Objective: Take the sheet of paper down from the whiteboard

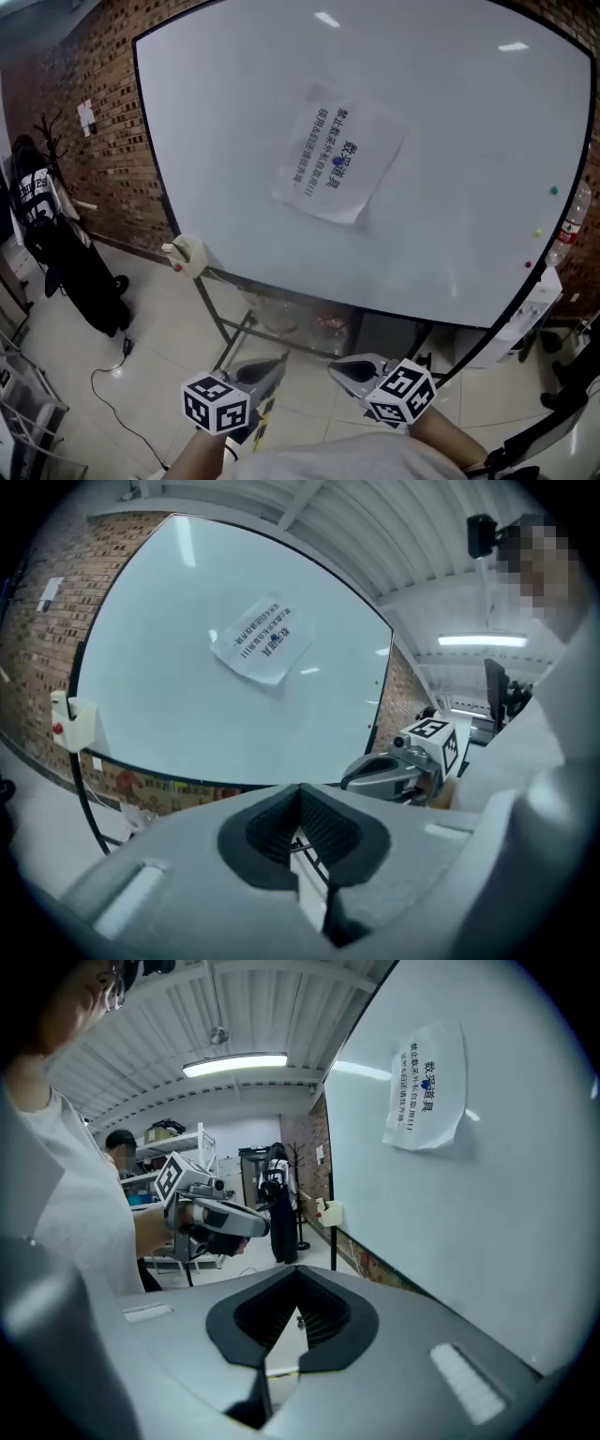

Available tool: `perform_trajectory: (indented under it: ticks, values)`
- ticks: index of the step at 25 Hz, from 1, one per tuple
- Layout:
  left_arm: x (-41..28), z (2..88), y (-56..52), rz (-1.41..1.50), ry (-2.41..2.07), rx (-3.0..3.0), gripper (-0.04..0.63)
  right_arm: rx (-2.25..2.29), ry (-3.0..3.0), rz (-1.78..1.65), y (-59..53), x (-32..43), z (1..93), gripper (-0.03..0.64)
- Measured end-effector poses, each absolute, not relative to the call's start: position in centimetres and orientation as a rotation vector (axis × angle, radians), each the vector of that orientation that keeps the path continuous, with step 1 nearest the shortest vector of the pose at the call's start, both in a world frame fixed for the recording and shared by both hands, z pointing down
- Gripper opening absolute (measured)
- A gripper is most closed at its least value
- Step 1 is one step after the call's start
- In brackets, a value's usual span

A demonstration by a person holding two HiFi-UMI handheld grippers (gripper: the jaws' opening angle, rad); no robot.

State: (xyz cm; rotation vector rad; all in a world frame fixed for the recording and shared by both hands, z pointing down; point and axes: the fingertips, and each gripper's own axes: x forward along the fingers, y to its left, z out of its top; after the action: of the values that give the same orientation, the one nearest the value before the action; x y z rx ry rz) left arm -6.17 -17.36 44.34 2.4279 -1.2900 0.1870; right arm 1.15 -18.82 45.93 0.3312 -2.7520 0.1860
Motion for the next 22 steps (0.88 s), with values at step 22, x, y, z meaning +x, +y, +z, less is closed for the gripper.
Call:
perform_trajectory:
  ticks: [22]
  values:
    - [-8.1, 37.3, -37.2, 0.161, -1.054, 2.687, 0.002, 0.759, -2.747, 0.018, -36.5, 1.6, 39.8, -0.002]
